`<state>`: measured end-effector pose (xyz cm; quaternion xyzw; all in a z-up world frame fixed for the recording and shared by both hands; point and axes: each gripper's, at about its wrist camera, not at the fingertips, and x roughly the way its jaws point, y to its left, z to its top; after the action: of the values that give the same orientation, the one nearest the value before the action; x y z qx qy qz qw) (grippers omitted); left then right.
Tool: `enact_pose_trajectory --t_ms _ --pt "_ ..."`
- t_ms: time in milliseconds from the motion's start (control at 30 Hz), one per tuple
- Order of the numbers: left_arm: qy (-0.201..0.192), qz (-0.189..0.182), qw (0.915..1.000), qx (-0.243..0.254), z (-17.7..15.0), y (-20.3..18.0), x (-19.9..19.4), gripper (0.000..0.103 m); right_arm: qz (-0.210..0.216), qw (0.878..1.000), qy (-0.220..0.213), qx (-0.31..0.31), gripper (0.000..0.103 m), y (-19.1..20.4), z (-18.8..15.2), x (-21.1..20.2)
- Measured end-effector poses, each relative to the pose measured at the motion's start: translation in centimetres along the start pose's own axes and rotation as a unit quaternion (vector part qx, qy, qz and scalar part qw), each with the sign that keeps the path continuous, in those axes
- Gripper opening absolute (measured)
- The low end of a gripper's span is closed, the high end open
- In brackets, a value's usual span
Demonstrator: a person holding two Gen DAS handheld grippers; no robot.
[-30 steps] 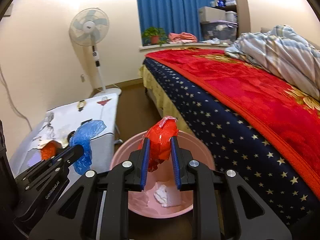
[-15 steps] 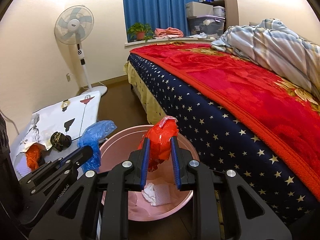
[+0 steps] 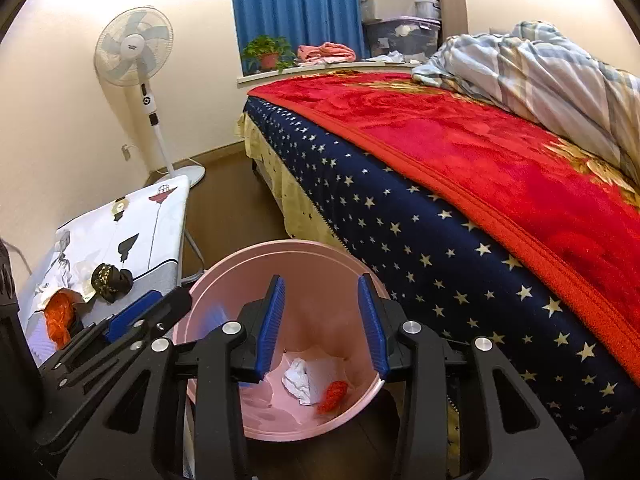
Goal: Collect trash
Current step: 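Open the right gripper to drop the red bag while the left gripper drops the blue bag into the bin, then move the right gripper to the orange bag while the left gripper approaches the purple foam net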
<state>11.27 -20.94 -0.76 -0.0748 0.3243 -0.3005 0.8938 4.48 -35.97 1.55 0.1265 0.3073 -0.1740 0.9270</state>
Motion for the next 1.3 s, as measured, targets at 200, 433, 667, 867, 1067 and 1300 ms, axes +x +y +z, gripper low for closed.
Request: enact_pose_trajectory --t_ms 200,433,667,867,1067,1300 --pt "-0.004 0.004 1.0 -0.001 0.1 0.1 -0.5 0.034 0.002 1.0 -0.005 0.007 0.039 -0.3 0.0 -0.4" --pt "-0.017 0.02 0.9997 0.003 0.3 1.1 -2.6 0.034 0.027 0.999 -0.02 -0.006 0.039 1.0 0.0 -1.4" --pt "-0.037 0.052 0.9979 -0.012 0.2 3.4 -5.7 0.034 0.055 0.998 -0.026 -0.017 0.039 2.8 -0.4 -2.2" --pt "-0.051 0.088 0.9946 -0.02 -0.2 5.8 -8.4 0.034 0.087 0.996 -0.028 -0.025 0.039 5.3 -1.0 -2.7" --pt "-0.069 0.124 0.9894 -0.033 -0.5 8.4 -10.7 0.034 0.13 0.99 -0.029 -0.039 0.039 8.6 -1.4 -2.7" --pt "-0.087 0.172 0.979 -0.066 -1.1 11.7 -12.5 0.034 0.181 0.982 -0.021 -0.05 0.039 12.5 -2.3 -2.0"
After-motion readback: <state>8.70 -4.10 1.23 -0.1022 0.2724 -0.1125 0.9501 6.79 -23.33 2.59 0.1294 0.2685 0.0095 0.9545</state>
